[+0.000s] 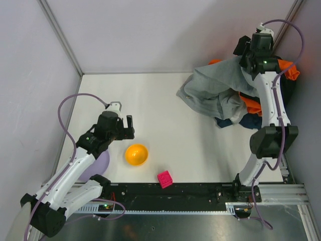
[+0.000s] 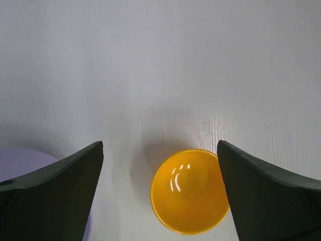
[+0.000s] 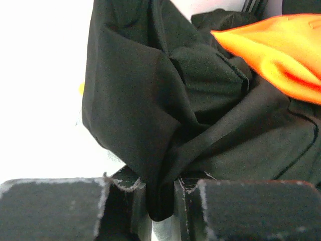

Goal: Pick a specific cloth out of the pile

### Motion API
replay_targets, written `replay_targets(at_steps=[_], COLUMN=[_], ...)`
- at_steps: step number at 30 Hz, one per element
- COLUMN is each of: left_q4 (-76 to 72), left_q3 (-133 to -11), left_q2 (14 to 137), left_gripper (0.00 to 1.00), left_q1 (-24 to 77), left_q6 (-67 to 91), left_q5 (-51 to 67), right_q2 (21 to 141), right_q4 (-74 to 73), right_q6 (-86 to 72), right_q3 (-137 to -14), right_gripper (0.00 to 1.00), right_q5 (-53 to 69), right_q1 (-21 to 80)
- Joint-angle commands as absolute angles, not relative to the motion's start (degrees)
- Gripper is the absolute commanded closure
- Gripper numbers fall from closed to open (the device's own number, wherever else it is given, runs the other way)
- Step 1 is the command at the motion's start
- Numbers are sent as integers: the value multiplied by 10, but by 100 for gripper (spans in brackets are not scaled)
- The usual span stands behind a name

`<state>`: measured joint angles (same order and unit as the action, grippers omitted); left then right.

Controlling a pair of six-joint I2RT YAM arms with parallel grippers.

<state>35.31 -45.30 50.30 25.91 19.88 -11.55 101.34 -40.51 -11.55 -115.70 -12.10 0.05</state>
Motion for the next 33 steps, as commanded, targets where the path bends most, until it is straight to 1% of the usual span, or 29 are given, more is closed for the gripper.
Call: replay_targets(at_steps=[1,6,13,17,22,24,26,29,32,33], left_q4=[349,349,348,348,348,348,348,348,347,346], left_q3=[-458,-459,-460,-461,-461,-462,-462,-462,-462,-462], left_q2=[511,525,532,530,525,523,520,515,507,505], left_gripper=[0,0,0,0,0,1,0,0,0,0], left_q1=[259,259,259,260,259,259,259,259,259,259], left_q6=[189,189,189,189,190,191,191,191,191,191], left_q5=[-103,-97,-92,-91,-89,-89,-89,-90,-92,-93], right_q2=[1070,1175,1352,1388,1371,1358,1339,1281,1201,1180], right_q4=[-295,-306,-423,-449,-448,-447,-453,-428,-401,-396], right_q6=[-102,-131,-220,-232,-222,-215,-203,-184,-177,-177], right_q3=[-1217,-1246,-1311,-1281,-1226,-1210,-1203,-1164,-1121,-1114], right_gripper=[100,100,100,99,93,88,77,46,21,16], right_q5=[-147,-131,-9,34,50,62,75,70,56,51], right_q1=[-14,-38,-87,-96,-94,-94,-94,-82,-72,-69])
